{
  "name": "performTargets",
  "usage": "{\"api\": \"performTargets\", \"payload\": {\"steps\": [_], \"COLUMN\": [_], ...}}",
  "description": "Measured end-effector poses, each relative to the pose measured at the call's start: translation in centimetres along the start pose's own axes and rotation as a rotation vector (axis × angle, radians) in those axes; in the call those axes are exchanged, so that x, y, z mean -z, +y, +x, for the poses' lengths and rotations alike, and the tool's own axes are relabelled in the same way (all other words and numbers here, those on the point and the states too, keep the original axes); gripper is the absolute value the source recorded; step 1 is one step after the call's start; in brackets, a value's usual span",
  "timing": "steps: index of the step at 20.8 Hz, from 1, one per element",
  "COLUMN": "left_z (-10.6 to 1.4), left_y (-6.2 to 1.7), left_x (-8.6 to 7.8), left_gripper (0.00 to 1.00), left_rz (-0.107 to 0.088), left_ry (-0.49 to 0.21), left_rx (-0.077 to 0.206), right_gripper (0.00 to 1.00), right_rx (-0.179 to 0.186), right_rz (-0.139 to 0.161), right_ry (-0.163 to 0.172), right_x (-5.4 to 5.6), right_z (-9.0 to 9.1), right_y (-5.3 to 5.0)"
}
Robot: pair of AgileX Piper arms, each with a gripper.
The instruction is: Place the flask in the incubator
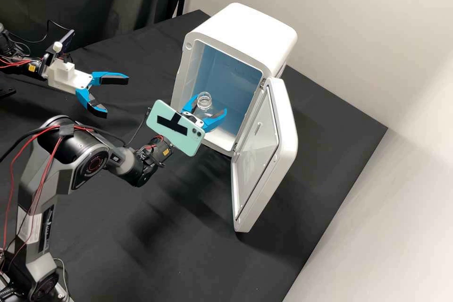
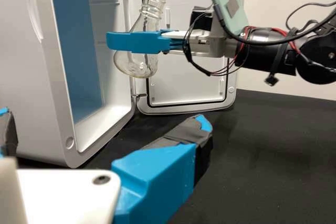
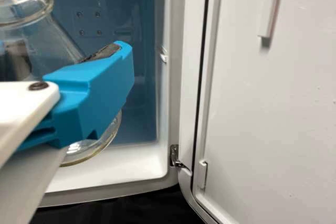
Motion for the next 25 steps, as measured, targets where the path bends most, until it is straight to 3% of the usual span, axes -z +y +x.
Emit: {"api": "performTargets", "payload": {"steps": [3, 10, 15, 18, 25], "left_z": [0.0, 0.0, 0.0, 0.0, 0.0], "left_y": [0.0, 0.0, 0.0, 0.0, 0.0], "left_x": [0.0, 0.0, 0.0, 0.0, 0.0], "left_gripper": [1.0, 1.0, 1.0, 1.0, 1.0], "left_rz": [-0.008, -0.008, -0.008, -0.008, -0.008], "left_ry": [0.0, 0.0, 0.0, 0.0, 0.0], "left_rx": [0.0, 0.0, 0.0, 0.0, 0.0], "right_gripper": [0.0, 0.0, 0.0, 0.0, 0.0], "right_rx": [-0.005, 0.038, 0.036, 0.054, 0.049], "right_rz": [-0.008, -0.025, -0.019, -0.017, -0.036], "right_ry": [-0.017, -0.047, -0.04, -0.041, -0.036], "right_x": [-0.3, -1.1, -0.9, -0.7, -0.7], "right_z": [0.7, 2.4, 3.7, 4.6, 6.1], "right_y": [-0.2, -1.6, -1.8, -2.3, -2.4]}}
